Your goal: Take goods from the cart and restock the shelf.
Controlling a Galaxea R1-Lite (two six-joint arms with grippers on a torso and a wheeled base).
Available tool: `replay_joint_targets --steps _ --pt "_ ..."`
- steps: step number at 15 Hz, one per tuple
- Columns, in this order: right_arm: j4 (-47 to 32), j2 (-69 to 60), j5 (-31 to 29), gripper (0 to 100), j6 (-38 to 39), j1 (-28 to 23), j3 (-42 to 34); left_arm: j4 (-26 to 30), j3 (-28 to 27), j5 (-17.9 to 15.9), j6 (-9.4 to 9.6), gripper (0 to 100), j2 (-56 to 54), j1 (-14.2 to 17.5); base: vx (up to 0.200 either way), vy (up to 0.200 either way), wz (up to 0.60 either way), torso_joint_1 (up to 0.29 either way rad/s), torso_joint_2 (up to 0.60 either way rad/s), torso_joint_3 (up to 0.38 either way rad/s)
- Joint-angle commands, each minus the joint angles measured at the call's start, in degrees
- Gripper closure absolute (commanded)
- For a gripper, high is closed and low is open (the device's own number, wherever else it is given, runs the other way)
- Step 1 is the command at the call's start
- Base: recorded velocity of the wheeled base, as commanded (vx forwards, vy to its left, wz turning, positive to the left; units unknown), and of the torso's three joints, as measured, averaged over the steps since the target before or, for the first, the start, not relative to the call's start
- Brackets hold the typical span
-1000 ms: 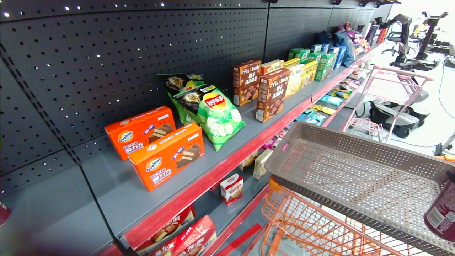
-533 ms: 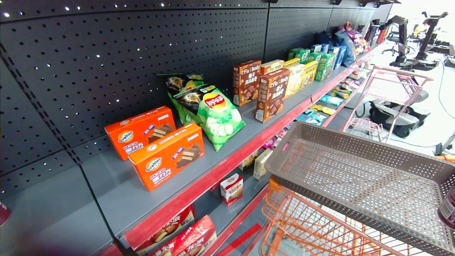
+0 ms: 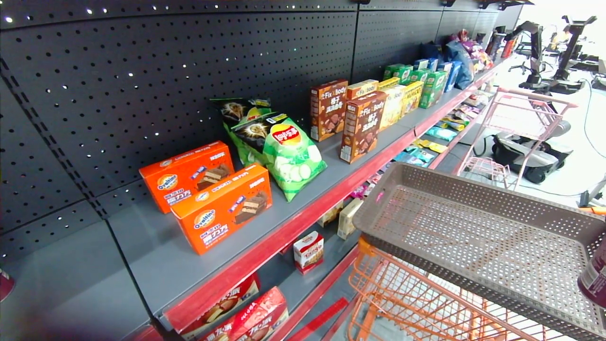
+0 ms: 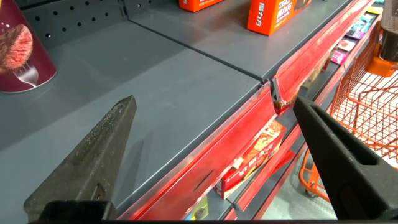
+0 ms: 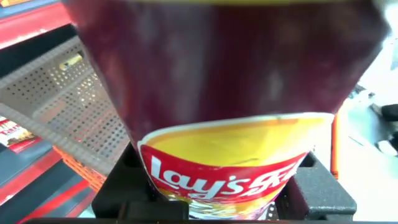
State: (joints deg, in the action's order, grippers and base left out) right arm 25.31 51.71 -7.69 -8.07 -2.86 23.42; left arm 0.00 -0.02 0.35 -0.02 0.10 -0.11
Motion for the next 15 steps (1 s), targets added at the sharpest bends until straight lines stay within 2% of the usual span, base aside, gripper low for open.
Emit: replay_joint_targets --steps 1,5,9,14,15 --pt "0.0 0.23 0.13 100 0.16 0.23 -0.04 0.0 0.02 0.0 -0.06 0 -0.01 0.02 0.0 0.0 0.0 0.0 0.0 0.0" --pt "-0.08 -0.03 1.98 100 0.51 -0.12 -0.48 -0.09 0.02 0.0 0.02 0 0.08 0.02 0.0 0.0 0.0 0.0 0.0 0.0" --pt "0.0 -0.03 2.24 100 0.6 0.49 0.05 0.0 0.02 0.0 -0.06 0 0.08 0.02 0.0 0.0 0.6 0.004 0.0 0.005" --pt "-0.08 -0.47 5.23 100 0.51 0.23 -0.13 0.0 0.02 0.0 -0.06 0 0.08 -0.07 0.0 0.0 0.0 0.0 0.0 0.0" --pt "-0.08 -0.47 5.41 100 0.69 0.58 0.14 0.0 0.02 0.0 0.02 0 -0.01 0.02 0.0 0.0 0.6 0.002 0.0 -0.002"
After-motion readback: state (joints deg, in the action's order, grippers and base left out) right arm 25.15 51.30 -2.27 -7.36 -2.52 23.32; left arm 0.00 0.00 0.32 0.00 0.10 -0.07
